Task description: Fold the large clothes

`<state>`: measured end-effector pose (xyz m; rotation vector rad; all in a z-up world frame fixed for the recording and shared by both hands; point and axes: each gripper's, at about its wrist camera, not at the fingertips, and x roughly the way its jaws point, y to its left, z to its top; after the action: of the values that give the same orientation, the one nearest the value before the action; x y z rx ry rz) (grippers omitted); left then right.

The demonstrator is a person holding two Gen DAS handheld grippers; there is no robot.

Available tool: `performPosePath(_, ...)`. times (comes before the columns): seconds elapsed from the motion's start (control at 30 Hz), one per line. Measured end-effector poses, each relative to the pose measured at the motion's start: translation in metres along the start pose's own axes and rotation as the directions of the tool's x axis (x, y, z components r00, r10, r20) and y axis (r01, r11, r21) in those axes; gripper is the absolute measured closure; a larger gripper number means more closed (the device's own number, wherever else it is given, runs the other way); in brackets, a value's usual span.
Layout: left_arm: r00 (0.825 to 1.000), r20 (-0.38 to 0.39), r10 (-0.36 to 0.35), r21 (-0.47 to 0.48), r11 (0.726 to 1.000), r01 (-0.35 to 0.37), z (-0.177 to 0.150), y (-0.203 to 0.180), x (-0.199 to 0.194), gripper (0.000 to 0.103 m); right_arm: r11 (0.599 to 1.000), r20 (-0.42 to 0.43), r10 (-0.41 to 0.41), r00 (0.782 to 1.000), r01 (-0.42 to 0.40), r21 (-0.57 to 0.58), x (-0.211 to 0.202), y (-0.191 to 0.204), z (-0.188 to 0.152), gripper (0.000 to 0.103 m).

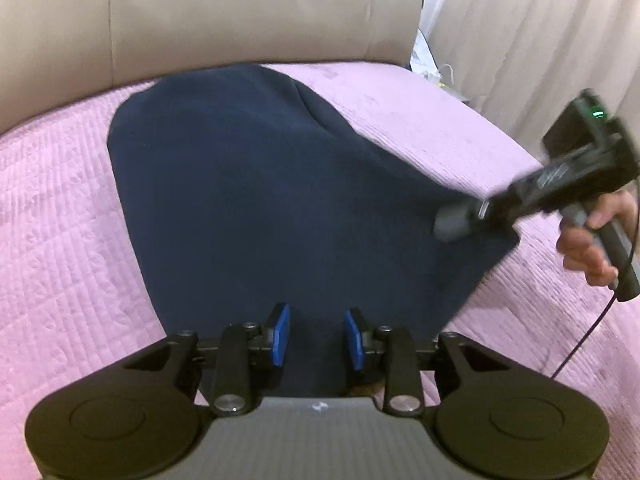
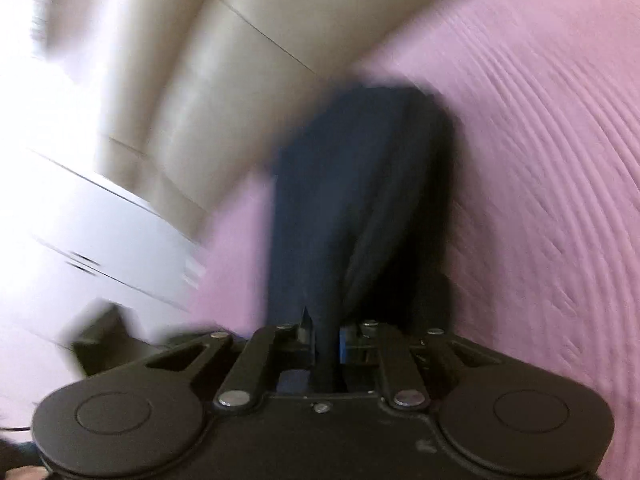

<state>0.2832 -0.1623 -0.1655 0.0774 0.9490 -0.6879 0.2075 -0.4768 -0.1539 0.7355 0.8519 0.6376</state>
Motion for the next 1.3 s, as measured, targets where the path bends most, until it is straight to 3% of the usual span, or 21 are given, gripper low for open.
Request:
performPosePath(0.03,1.000,0.001,-0.012,-0.005,1.000,0.012,-0.001,0.000,-0.001,0.069,0.999,0.033,0.008,0.999,-0.006,-0.050,-0.006,0.006,-0.003,0.090)
performPosePath(0.1,1.000,-0.001,-0.021,-0.018,1.000,0.021,-0.001,0.001,-0.002,0.069,0.993,0.036,-0.079,0.996,0.082,-0.090,-0.004,0.000,-0.014,0.090)
performPosePath(0.2,1.000,-0.013,-0.020,-0.018,1.000,0.020,-0.004,0.001,0.002,0.070,0.981,-0.063,-0.194,0.979,0.194,-0.018,0.014,-0.045,-0.033,0.090)
performPosePath(0.27,0.999,-0.023,-0.039,-0.022,0.999,0.038,-0.005,0.001,0.004,0.070,0.981,-0.087,-0.189,0.978,0.192,0.036,0.011,-0.059,-0.038,0.093)
performPosePath(0.33,0.999,-0.022,-0.039,-0.028,0.999,0.038,-0.006,0.001,0.005,0.070,0.974,-0.100,-0.220,0.970,0.224,0.038,0.009,-0.054,-0.036,0.084)
performPosePath(0.4,0.998,-0.018,-0.058,-0.092,0.994,0.056,-0.006,0.007,0.003,0.069,0.933,-0.116,-0.356,0.927,0.347,-0.093,0.011,-0.025,-0.029,0.010)
performPosePath(0.43,0.997,-0.015,-0.074,-0.136,0.988,0.071,-0.004,0.013,0.001,0.069,0.876,-0.116,-0.470,0.875,0.445,-0.187,0.014,-0.011,-0.030,0.003)
performPosePath(0.47,0.996,-0.014,-0.089,-0.177,0.981,0.086,-0.001,0.020,-0.001,0.067,0.828,-0.117,-0.531,0.839,0.485,-0.281,0.019,0.006,-0.031,0.005)
performPosePath(0.5,0.994,-0.012,-0.113,-0.218,0.970,0.108,0.003,0.026,-0.005,0.056,0.809,-0.115,-0.543,0.832,0.482,-0.338,0.016,0.017,-0.027,0.005)
performPosePath(0.53,0.990,-0.010,-0.144,-0.258,0.956,0.137,0.010,0.032,-0.009,0.034,0.802,-0.099,-0.543,0.834,0.480,-0.356,0.009,0.025,-0.022,0.005)
performPosePath(0.6,0.986,0.033,-0.163,-0.307,0.937,0.165,0.026,0.044,-0.021,0.005,0.812,-0.014,-0.518,0.855,0.487,-0.323,0.001,0.040,-0.005,0.003)
performPosePath(0.67,0.993,0.104,-0.055,-0.252,0.964,0.080,0.048,0.052,-0.029,0.008,0.842,0.056,-0.453,0.890,0.448,-0.300,0.004,0.050,0.013,0.002)
performPosePath(0.73,0.992,0.103,0.066,-0.205,0.978,-0.043,0.075,0.065,-0.016,0.025,0.851,0.110,-0.425,0.898,0.438,-0.291,0.019,0.057,0.030,0.002)
performPosePath(0.8,0.993,0.074,0.087,-0.225,0.972,-0.069,0.093,0.085,0.009,0.041,0.859,0.142,-0.405,0.903,0.429,-0.281,0.039,0.056,0.043,0.002)
performPosePath(0.83,0.992,0.062,0.109,-0.227,0.969,-0.093,0.101,0.095,0.023,0.041,0.859,0.136,-0.408,0.903,0.430,-0.278,0.056,0.051,0.051,0.002)
performPosePath(0.9,0.978,0.089,0.190,-0.222,0.961,-0.167,0.111,0.106,0.040,0.036,0.830,0.138,-0.473,0.870,0.493,-0.261,0.091,0.033,0.062,0.002)
performPosePath(0.97,0.961,0.147,0.233,-0.229,0.953,-0.197,0.118,0.118,0.052,0.019,0.781,0.120,-0.550,0.826,0.561,-0.275,0.124,0.016,0.068,0.002)
performPosePath(1.0,0.951,0.161,0.265,-0.232,0.946,-0.224,0.123,0.120,0.060,0.016,0.779,0.111,-0.555,0.824,0.563,-0.276,0.138,0.007,0.076,0.001)
performPosePath(1.1,0.950,0.115,0.290,-0.277,0.928,-0.250,0.134,0.140,0.095,0.006,0.799,0.137,-0.549,0.824,0.566,-0.203,0.143,-0.023,0.084,0.000)
performPosePath(1.23,0.973,0.099,0.208,-0.414,0.898,-0.150,0.131,0.170,0.116,0.000,0.849,0.113,-0.498,0.860,0.510,-0.138,0.132,-0.052,0.091,0.000)
performPosePath(1.3,0.981,0.095,0.168,-0.452,0.886,-0.108,0.128,0.179,0.119,0.000,0.848,0.105,-0.496,0.862,0.507,-0.153,0.134,-0.050,0.096,0.000)
